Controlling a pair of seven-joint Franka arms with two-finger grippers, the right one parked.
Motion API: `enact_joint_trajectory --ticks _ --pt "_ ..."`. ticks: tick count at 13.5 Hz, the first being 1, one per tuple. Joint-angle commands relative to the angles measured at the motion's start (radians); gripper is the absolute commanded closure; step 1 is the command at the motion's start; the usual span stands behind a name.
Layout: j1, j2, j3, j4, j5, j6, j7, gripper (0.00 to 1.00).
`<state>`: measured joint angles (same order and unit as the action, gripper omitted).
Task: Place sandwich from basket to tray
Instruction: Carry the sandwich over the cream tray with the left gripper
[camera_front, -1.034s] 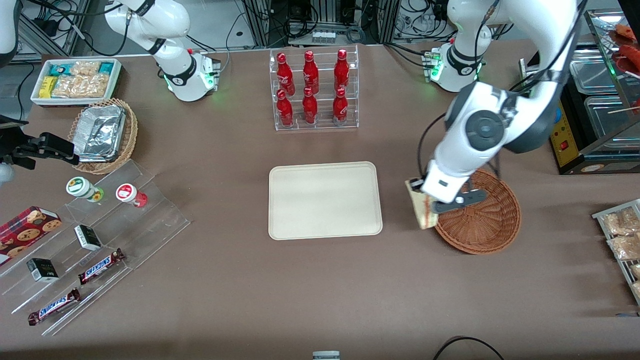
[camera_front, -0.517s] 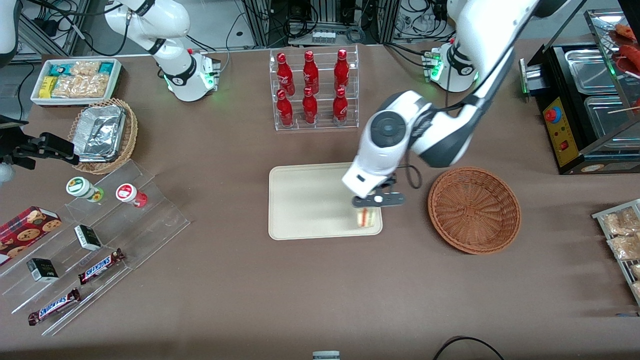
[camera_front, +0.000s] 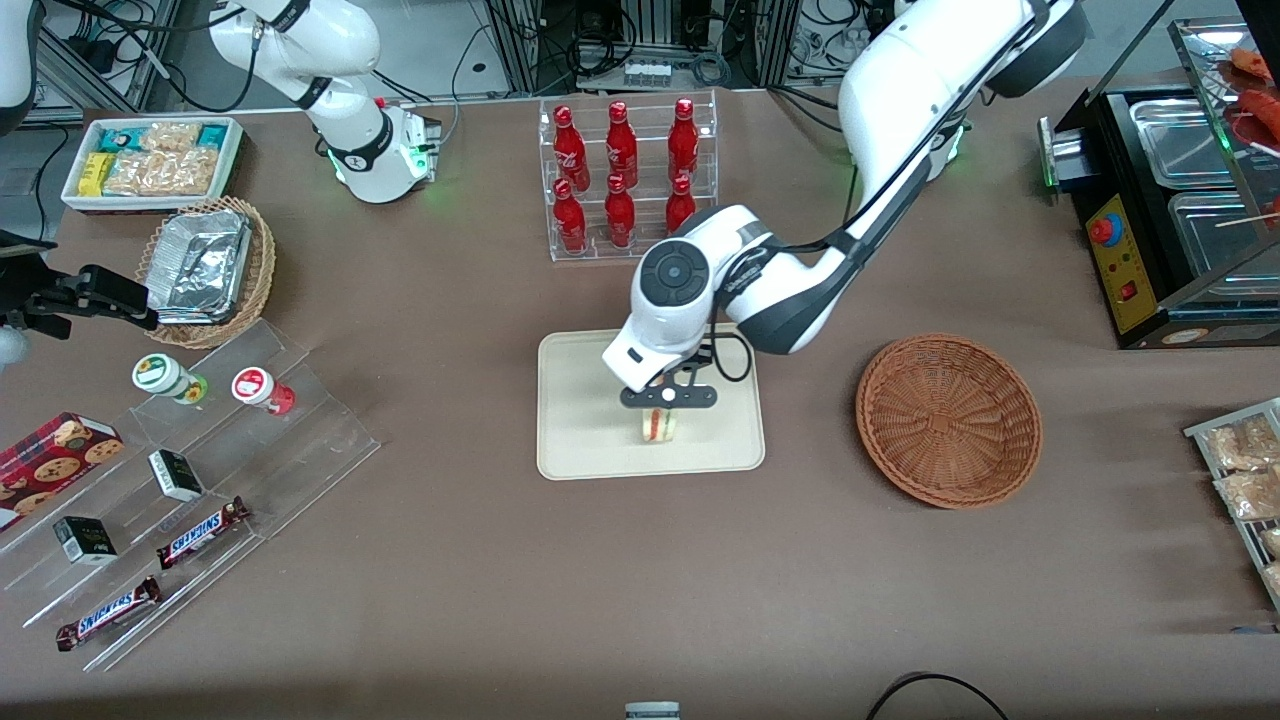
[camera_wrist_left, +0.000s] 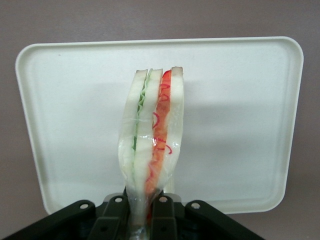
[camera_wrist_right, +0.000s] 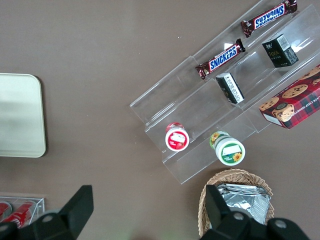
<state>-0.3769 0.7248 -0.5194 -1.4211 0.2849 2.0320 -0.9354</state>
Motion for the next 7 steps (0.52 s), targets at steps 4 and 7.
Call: enact_joint_trajectory --ticks 4,7 --pt "-0.057 0.123 0.006 0.108 0.112 -0.012 -0.131 1.0" --pt "-0.059 0.146 0.006 0.106 0.112 0.004 -0.117 1.0"
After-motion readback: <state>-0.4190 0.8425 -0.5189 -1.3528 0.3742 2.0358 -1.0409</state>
